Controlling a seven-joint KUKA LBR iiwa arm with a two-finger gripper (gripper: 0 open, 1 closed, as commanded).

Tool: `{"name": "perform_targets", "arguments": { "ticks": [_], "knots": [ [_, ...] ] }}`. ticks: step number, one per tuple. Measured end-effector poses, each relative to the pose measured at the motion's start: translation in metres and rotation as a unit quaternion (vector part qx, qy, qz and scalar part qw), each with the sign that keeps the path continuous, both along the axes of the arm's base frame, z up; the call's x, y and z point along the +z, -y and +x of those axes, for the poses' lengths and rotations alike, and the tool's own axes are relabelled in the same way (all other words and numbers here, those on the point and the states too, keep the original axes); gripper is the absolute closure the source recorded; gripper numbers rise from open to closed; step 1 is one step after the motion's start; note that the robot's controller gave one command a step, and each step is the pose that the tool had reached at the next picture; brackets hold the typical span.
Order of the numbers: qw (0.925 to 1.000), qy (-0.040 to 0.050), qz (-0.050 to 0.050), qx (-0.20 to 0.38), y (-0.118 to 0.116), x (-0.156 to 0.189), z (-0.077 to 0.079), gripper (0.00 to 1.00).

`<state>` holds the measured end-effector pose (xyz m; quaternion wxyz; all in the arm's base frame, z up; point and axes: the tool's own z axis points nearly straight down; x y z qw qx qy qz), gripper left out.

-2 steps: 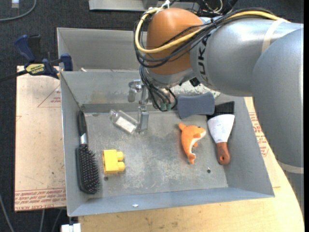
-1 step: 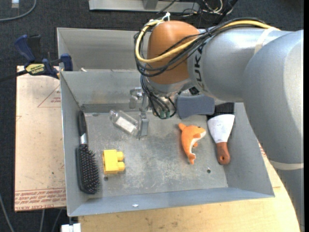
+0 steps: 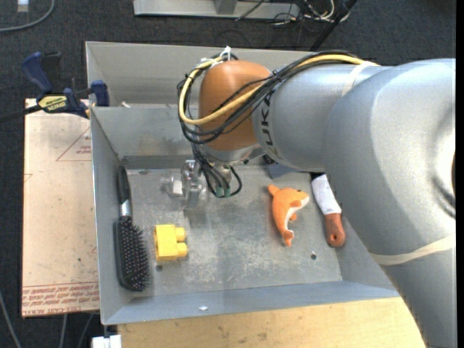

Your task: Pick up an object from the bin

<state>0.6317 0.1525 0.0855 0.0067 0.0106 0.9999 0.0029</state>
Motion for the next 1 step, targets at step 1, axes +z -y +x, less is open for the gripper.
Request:
{"name": "perform_targets", "arguments": {
  "ticks": [1],
  "knots": [
    [1.0,0.0,0.0,-0.001,0.0003,0.0,0.0001,1.0]
  ]
}}
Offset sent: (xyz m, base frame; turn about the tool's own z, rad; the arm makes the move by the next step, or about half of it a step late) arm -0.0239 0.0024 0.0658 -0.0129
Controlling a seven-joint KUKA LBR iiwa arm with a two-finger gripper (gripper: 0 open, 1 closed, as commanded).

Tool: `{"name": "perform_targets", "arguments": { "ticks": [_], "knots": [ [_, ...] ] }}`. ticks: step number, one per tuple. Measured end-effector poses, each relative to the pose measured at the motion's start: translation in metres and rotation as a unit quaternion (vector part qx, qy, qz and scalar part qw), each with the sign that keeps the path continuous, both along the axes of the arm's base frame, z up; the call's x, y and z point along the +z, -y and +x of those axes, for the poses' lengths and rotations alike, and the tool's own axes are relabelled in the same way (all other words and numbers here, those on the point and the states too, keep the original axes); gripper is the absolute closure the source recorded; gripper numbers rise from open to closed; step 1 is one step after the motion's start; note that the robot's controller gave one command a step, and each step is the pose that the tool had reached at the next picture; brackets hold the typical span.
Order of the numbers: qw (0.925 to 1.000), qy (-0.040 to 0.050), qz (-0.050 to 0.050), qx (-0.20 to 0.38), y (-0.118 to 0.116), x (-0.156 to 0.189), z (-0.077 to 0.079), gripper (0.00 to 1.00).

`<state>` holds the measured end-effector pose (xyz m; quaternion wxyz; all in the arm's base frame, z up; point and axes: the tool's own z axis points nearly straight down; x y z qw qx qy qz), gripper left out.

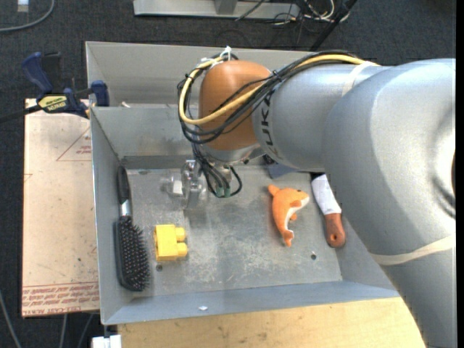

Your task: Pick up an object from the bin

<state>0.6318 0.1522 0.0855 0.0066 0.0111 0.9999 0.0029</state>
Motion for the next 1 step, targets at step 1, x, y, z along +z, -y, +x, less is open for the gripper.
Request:
{"name": "perform_targets", "arguments": {
  "ticks": [1],
  "knots": [
    [1.0,-0.0039,-0.001,0.004,-0.0007,0.0344,-0.0168,1.0]
  ]
}}
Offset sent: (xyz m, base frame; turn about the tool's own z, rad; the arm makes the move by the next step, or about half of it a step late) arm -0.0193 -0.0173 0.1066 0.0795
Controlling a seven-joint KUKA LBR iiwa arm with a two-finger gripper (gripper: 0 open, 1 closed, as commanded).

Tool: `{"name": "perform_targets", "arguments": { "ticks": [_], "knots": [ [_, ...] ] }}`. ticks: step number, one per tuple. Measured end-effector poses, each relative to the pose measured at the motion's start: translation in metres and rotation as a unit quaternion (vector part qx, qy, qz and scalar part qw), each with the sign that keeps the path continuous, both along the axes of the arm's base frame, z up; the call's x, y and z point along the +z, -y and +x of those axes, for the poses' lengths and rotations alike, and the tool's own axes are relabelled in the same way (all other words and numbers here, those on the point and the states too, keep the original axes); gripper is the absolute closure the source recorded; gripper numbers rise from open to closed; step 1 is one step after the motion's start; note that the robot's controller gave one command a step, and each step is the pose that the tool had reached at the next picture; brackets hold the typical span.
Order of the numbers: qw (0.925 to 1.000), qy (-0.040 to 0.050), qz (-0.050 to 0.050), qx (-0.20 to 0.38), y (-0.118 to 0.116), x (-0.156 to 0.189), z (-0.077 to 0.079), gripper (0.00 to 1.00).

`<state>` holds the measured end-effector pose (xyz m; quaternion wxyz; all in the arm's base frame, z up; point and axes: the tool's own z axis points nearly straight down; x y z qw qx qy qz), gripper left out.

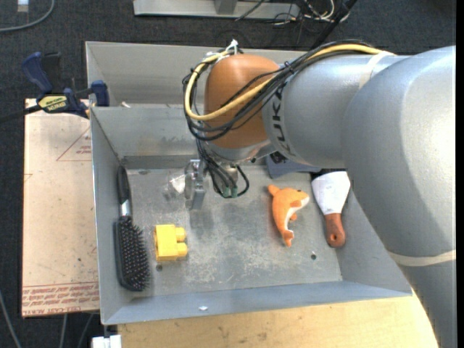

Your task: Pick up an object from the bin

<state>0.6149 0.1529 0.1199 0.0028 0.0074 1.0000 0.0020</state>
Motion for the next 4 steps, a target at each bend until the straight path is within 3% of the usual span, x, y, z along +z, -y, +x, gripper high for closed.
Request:
{"name": "perform_targets", "arguments": {
  "ticks": [1,2,3,4],
  "knots": [
    [0.999,0.0057,0.002,-0.043,0.018,0.073,-0.001,0.0],
    [0.999,0.0053,0.002,-0.043,0.018,0.072,-0.002,0.0],
    [0.9977,0.0091,0.003,-0.067,-0.013,0.027,-0.011,0.0],
    [0.999,0.0046,0.005,-0.044,-0.01,-0.017,-0.041,0.0]
  ]
}}
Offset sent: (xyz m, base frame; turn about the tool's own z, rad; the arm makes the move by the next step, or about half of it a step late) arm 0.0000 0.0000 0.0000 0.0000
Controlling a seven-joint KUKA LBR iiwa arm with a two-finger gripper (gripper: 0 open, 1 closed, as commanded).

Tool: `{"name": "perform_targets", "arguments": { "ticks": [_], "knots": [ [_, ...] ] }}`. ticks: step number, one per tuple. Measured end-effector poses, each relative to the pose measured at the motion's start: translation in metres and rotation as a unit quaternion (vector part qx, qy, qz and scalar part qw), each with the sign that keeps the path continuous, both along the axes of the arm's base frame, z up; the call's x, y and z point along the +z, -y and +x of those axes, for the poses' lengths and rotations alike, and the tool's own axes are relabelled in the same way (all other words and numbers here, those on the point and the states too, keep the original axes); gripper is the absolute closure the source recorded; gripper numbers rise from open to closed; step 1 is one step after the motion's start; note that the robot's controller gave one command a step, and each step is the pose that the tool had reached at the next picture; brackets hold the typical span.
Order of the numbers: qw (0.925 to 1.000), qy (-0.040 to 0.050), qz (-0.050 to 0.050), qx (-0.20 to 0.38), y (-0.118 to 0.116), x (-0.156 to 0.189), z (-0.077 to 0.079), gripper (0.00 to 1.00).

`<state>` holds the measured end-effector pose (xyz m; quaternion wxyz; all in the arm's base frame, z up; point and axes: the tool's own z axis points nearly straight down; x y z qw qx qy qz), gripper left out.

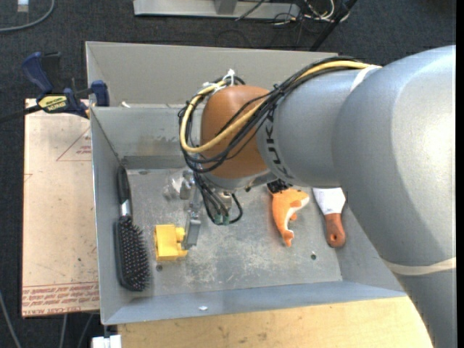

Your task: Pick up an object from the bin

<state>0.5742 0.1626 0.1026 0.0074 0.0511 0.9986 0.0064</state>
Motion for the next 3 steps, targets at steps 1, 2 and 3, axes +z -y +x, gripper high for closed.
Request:
{"name": "perform_targets", "arguments": {
  "ticks": [1,2,3],
  "knots": [
    [0.9989,0.0015,-0.005,0.047,0.016,-0.021,-0.012,0.0],
    [0.9868,0.004,-0.003,0.162,-0.024,-0.028,-0.015,0.0],
    [0.9915,0.0024,-0.005,0.13,-0.054,-0.033,-0.057,1.0]
  ]
}}
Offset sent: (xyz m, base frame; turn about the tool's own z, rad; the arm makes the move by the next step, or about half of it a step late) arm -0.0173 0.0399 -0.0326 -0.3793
